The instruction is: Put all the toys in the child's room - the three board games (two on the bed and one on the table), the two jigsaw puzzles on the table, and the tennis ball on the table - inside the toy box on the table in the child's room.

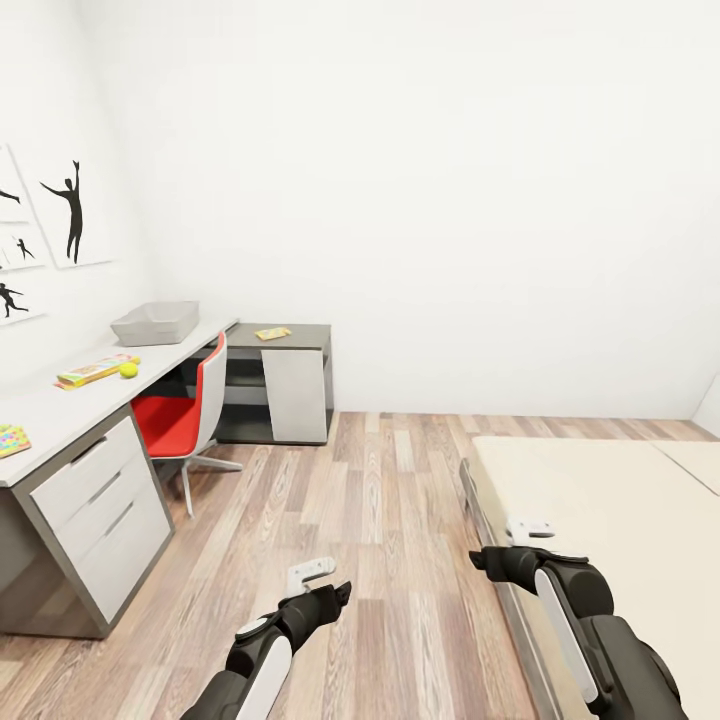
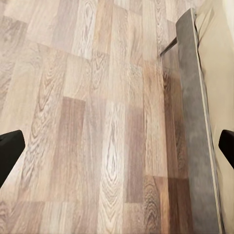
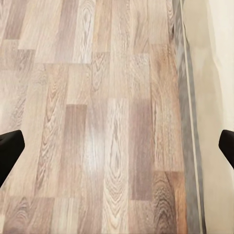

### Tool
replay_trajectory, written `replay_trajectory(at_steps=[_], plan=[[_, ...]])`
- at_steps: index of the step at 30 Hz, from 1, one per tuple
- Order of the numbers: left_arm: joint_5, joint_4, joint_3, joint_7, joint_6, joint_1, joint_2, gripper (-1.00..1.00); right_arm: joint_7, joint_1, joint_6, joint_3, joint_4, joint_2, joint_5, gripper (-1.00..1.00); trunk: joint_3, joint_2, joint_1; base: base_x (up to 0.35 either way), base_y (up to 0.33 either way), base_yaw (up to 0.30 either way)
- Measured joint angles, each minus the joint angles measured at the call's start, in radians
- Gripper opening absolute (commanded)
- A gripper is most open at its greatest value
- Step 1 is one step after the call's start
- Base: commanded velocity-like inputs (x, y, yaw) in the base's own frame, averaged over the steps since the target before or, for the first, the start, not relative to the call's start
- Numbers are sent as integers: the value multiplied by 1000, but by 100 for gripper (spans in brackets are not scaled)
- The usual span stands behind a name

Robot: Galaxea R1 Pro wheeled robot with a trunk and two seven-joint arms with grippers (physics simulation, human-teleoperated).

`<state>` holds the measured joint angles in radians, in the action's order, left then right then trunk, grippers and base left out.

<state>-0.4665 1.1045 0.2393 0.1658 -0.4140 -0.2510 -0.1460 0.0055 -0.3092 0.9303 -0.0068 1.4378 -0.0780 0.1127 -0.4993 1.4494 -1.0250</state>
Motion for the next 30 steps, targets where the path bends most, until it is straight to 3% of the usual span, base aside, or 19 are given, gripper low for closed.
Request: replay_trajectory(at_steps=[30], plan=[[-2,2,1,4,-6,-1,-3,100,1,-1,4,-4,0,-1,10,100,0,0,0,-1,0,-55]])
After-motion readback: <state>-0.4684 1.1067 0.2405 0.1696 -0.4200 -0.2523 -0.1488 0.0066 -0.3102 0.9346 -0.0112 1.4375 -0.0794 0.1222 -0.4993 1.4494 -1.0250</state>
